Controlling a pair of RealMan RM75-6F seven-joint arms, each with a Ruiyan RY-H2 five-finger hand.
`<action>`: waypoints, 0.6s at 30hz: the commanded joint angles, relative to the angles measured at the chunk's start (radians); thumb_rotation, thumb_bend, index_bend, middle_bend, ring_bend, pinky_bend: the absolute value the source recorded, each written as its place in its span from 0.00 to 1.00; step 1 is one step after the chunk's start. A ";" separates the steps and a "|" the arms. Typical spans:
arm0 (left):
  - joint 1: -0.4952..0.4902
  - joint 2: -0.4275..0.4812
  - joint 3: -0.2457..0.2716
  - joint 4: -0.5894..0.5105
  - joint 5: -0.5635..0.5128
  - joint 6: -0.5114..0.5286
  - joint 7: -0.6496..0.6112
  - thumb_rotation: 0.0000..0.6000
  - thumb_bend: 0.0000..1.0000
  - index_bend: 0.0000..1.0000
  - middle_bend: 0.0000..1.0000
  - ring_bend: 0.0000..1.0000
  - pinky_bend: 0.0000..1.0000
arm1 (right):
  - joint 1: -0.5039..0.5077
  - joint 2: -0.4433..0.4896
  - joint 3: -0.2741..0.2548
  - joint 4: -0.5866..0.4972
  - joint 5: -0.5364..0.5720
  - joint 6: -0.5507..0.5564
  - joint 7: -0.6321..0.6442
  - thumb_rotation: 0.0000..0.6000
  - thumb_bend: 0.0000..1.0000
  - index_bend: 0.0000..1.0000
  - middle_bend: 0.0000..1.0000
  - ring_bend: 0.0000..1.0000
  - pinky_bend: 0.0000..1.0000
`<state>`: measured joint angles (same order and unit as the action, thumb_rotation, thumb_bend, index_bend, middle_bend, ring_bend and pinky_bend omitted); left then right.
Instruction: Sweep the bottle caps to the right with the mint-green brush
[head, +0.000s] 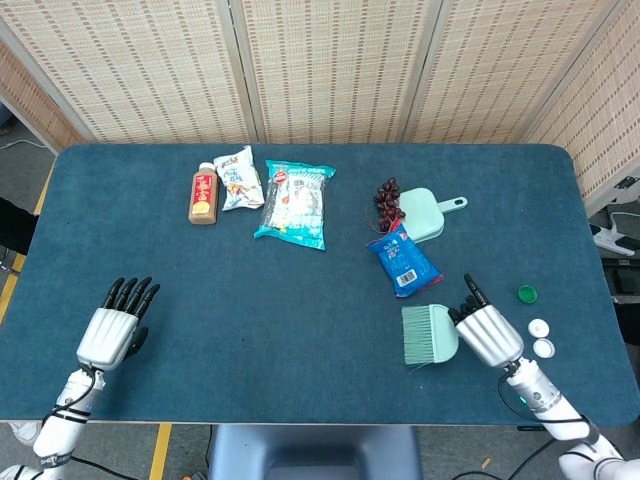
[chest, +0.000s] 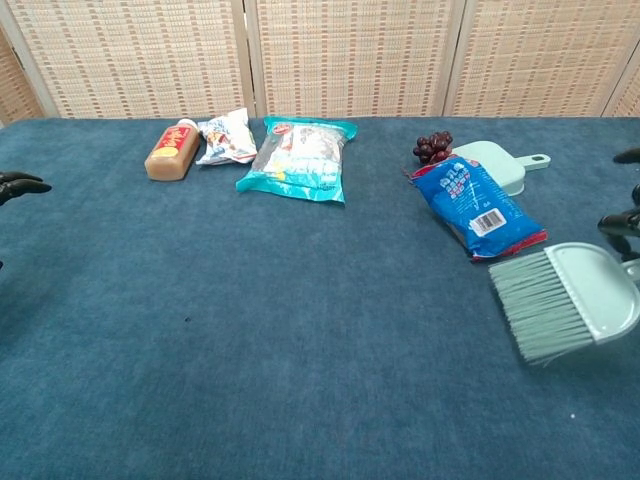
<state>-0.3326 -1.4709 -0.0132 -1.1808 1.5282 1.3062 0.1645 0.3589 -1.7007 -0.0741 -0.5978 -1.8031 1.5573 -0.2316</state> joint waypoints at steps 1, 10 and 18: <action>-0.001 0.000 0.000 0.001 -0.001 -0.003 -0.001 1.00 0.45 0.00 0.00 0.00 0.01 | -0.007 -0.082 -0.014 0.099 0.018 -0.056 0.059 1.00 0.38 0.53 0.60 0.46 0.15; 0.000 0.004 -0.004 -0.005 -0.005 0.001 -0.007 1.00 0.46 0.00 0.00 0.00 0.02 | -0.047 0.036 -0.007 -0.159 0.109 -0.221 -0.037 1.00 0.19 0.00 0.00 0.00 0.00; -0.003 0.007 -0.006 -0.011 -0.006 -0.003 -0.006 1.00 0.45 0.00 0.00 0.00 0.02 | -0.077 0.322 -0.040 -0.655 0.194 -0.332 -0.102 0.90 0.15 0.00 0.00 0.00 0.00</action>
<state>-0.3357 -1.4641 -0.0195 -1.1914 1.5222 1.3027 0.1578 0.3020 -1.5546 -0.0932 -0.9972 -1.6778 1.3179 -0.2950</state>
